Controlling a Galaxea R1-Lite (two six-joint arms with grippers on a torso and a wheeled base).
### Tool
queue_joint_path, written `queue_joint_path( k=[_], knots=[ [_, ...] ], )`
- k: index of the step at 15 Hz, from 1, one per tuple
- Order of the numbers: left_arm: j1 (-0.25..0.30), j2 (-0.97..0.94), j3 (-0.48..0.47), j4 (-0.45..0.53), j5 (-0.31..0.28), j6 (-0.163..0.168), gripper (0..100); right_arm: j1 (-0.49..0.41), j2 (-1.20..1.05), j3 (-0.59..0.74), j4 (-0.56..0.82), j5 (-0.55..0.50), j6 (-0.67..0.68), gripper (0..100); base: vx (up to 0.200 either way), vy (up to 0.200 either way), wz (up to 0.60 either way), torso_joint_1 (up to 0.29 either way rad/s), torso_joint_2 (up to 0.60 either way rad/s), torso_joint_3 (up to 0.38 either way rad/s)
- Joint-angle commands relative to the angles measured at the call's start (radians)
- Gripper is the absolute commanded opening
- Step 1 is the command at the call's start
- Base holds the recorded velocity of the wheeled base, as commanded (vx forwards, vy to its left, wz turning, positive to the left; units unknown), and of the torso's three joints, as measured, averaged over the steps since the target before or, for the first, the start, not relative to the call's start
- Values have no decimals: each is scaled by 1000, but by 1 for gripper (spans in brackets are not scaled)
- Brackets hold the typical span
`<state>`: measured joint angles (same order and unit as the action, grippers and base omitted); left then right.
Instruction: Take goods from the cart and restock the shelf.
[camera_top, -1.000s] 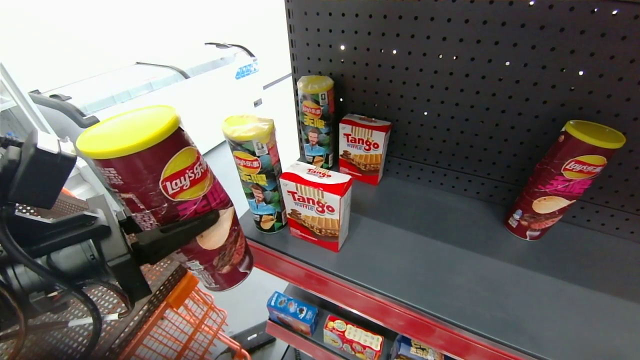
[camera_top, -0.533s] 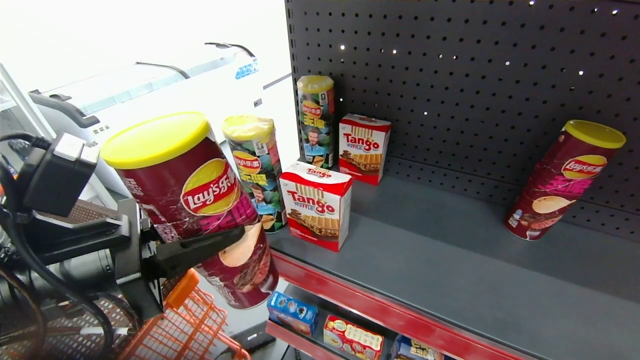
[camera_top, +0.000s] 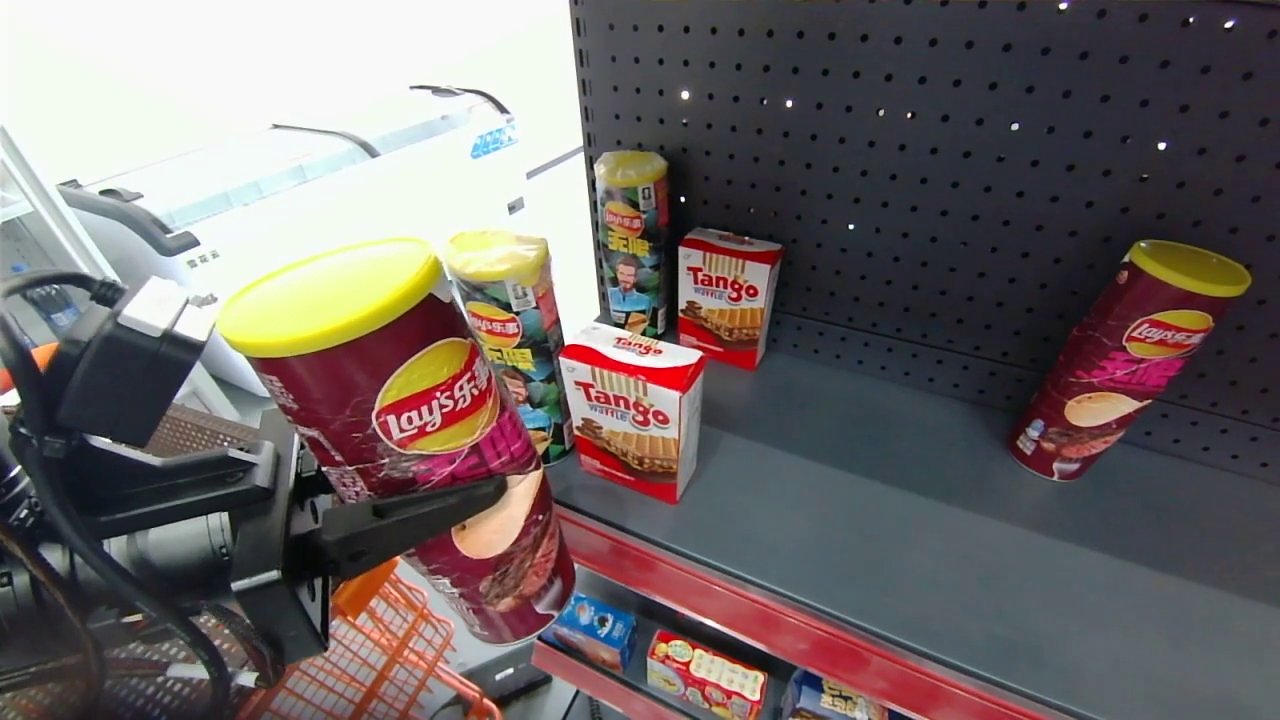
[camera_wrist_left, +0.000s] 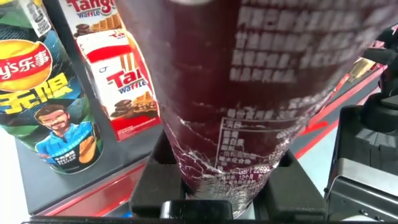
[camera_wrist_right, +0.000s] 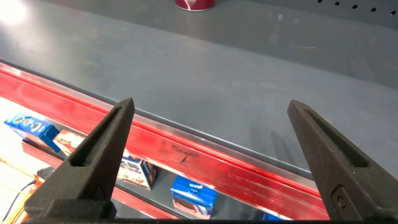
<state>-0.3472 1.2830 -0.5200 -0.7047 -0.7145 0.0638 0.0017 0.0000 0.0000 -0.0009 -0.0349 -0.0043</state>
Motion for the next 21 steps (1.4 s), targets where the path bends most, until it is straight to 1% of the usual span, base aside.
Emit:
queue_joint_path(
  k=[1,2,6,8,14,17,21],
  knots=[
    [1,12,-3,-1,0,1,0,0,2,0,1,0,0,100,0,0,0,0,0,0],
    [1,16,-9,-1,-2,2,0,0,2,0,-1,0,0,100,0,0,0,0,0,0],
    [1,29,-40,-1,-17,2,0,-2,2,0,1,0,0,100,0,0,-600,-5,1,1],
    [-1,29,-60,-1,-36,1,0,0,2,0,-1,0,0,100,0,0,-600,7,7,-2],
    [1,32,-71,-1,-39,1,0,0,2,0,-1,0,0,100,0,0,-600,4,2,2],
    [10,30,-58,-1,-36,-1,0,0,2,0,1,1,0,100,0,0,0,0,0,0],
    [37,30,-58,-1,-37,-4,0,-2,2,0,1,1,-3,100,0,0,0,0,0,0]
  ],
)
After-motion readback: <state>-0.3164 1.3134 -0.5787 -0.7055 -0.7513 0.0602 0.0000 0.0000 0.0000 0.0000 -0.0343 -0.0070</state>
